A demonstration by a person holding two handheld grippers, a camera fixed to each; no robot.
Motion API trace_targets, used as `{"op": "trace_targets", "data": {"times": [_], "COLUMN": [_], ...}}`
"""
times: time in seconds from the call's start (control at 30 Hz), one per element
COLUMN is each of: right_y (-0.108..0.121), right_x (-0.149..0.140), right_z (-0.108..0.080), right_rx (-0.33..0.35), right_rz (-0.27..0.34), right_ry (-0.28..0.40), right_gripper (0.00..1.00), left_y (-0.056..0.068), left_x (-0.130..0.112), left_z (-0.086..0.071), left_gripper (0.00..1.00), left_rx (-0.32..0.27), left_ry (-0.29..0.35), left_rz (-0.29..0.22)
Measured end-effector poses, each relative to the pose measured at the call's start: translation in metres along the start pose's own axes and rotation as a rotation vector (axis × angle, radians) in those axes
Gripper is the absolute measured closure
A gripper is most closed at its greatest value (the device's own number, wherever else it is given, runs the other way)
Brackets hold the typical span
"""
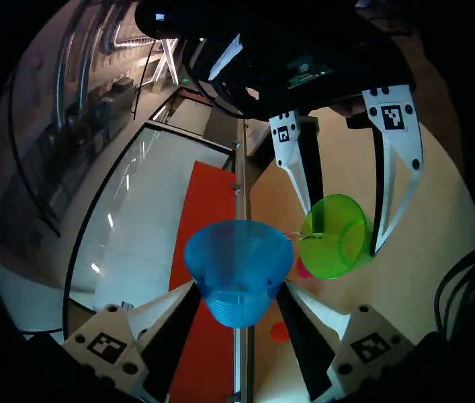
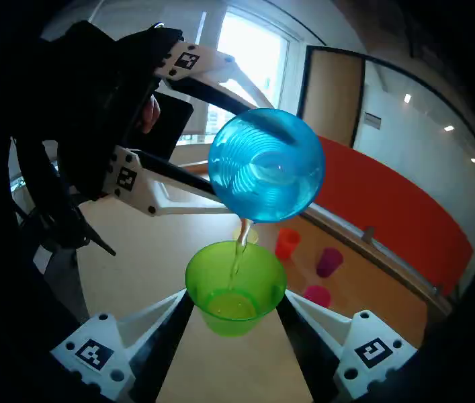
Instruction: Pour water
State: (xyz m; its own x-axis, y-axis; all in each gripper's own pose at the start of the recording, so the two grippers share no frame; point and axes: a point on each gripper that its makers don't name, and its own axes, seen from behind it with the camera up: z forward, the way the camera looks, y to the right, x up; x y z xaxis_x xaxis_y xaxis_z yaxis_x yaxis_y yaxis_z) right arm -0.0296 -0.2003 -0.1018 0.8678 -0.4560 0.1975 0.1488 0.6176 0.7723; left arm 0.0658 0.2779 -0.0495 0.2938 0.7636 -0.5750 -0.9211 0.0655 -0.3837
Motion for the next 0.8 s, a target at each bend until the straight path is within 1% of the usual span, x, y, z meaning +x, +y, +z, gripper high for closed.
{"op": "trace_targets", "data": {"times": [0.27, 0.47, 0.6, 0.8], "right_y": [0.0001, 0.0010, 0.0018, 0.0027], "right_x": [0.0001, 0.0003, 0.0006, 0.0010], "right_z": [0.0002, 0.0008, 0.0010, 0.0014], "right_rx": [0.000, -0.002, -0.002, -0.002], "right_rz": [-0.001, -0.002, -0.002, -0.001], "right_ry": [0.000, 0.000, 0.000, 0.002], "right_gripper": [0.12, 0.12, 0.12, 0.12], "left_y": [-0.0017, -0.0026, -0.0028, -0.0066], "left_x": [0.0004, 0.0002, 0.0003, -0.0002], "left_z": [0.0035, 0.0055, 0.0054, 0.0052], "left_gripper": [0.23, 0.23, 0.23, 0.23], "left_rx": [0.005, 0.010, 0.010, 0.016], "left_ry": [0.002, 0.004, 0.006, 0.007], "left_rz": [0.012, 0.040, 0.040, 0.058]}}
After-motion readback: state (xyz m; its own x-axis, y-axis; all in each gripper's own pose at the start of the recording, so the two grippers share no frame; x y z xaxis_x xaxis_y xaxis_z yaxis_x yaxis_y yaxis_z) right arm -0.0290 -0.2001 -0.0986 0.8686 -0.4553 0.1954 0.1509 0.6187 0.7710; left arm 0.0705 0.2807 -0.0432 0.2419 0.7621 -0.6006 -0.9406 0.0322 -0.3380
